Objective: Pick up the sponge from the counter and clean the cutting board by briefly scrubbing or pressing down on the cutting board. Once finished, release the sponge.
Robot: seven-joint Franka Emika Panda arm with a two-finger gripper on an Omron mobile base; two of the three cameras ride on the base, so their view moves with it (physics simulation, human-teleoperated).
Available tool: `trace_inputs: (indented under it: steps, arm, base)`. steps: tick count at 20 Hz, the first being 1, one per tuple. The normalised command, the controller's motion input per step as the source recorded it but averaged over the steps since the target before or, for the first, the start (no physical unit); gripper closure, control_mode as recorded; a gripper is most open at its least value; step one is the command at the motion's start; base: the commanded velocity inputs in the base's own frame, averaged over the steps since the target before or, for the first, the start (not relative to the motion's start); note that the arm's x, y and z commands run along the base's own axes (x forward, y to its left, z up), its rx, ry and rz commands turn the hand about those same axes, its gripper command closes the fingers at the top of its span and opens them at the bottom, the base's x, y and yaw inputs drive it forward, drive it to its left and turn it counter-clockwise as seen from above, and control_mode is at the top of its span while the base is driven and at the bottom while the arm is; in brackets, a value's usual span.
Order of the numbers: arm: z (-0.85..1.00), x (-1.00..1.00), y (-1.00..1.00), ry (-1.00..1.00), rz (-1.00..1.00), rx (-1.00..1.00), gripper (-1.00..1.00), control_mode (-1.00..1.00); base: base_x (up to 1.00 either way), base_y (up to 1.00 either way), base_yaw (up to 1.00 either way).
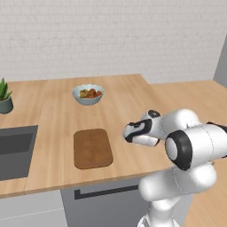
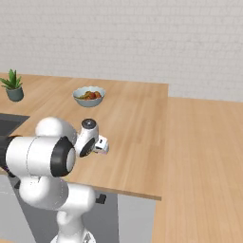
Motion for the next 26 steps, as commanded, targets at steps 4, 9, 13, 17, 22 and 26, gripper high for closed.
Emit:
trace_inputs:
  steps: [4, 9, 13, 17, 22, 26]
  arm:
    - [-0.11, 0.23, -0.47, 0.03, 0.15, -0.11, -1.0, -1.0]
    - [0.0, 0.2, -0.04, 0.0, 0.1, -0.28, -1.0, -1.0]
    - [0.0, 0.36, -0.44, 0.02, 0.01, -0.11, -1.0, -1.0]
    - [0.08, 0.05, -0.25, 0.0, 0.0, 0.03, -1.0, -1.0]
    - [0.44, -0.21, -0.16, -0.02, 0.0, 0.1, -1.0, -1.0]
    - [0.71, -0.61, -0.02, -0.09, 0.0, 0.08, -1.0, -1.0]
  base:
    - [0.0, 0.0, 0.0]
    - [0.0, 0.0, 0.0]
    - [0.0, 0.0, 0.0]
    - [0.0, 0.0, 0.0]
    - [0.0, 0.0, 0.0]
    - [0.0, 0.0, 0.0]
